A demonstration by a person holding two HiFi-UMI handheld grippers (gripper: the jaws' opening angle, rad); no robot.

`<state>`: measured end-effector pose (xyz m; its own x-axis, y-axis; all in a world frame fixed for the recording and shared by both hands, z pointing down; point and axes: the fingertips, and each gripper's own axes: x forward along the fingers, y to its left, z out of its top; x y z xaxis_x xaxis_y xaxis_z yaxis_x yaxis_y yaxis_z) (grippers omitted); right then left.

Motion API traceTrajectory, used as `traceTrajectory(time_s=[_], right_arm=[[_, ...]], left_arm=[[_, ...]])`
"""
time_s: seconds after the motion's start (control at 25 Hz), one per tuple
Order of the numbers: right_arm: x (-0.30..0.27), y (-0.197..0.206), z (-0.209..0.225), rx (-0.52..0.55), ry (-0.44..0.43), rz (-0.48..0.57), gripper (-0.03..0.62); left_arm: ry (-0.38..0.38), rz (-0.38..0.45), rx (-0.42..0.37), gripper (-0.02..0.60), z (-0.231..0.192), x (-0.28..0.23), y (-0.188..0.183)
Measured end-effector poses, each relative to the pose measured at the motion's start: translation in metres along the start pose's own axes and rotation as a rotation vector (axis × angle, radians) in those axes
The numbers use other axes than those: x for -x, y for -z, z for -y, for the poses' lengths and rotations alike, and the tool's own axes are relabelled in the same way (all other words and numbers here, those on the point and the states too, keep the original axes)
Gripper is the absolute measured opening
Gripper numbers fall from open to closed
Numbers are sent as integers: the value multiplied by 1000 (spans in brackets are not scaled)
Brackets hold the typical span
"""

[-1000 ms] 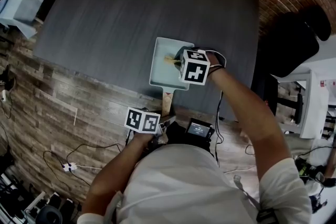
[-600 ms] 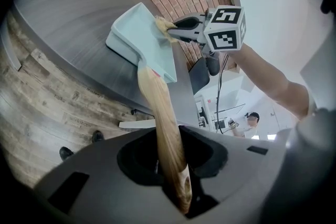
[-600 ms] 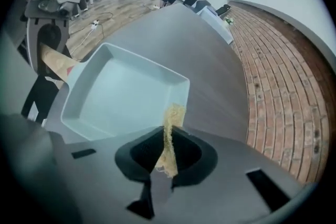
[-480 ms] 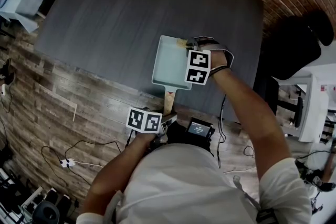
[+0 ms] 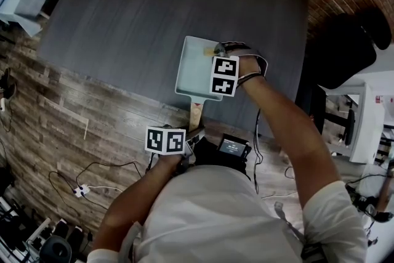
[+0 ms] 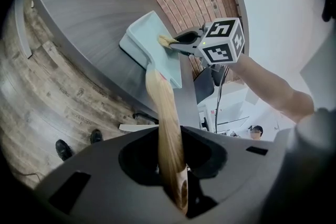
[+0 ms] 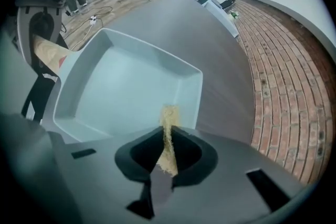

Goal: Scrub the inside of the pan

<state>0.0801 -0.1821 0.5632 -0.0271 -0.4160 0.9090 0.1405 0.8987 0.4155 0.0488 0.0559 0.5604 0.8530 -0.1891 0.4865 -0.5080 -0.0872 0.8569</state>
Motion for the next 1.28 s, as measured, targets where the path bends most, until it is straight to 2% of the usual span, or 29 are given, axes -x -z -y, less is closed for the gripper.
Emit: traceTrajectory(time_s=[0.48,0.8,1.08,1.28], right_arm=[[2,-3,-13,14,-92,-23,49],[12,-12,-39,0,-170,-10,49],[23,-19,-68,-83,-284,34,49],[29,-24,-79,-118,-333,52,49]], left_arm=[[-7,48,28,86,-1,1,-5],[-10,70,36,86,-3,4,-6],[-13,79,38,86,-4,3,-6],[-20,90,45,86,-5,5,-8]])
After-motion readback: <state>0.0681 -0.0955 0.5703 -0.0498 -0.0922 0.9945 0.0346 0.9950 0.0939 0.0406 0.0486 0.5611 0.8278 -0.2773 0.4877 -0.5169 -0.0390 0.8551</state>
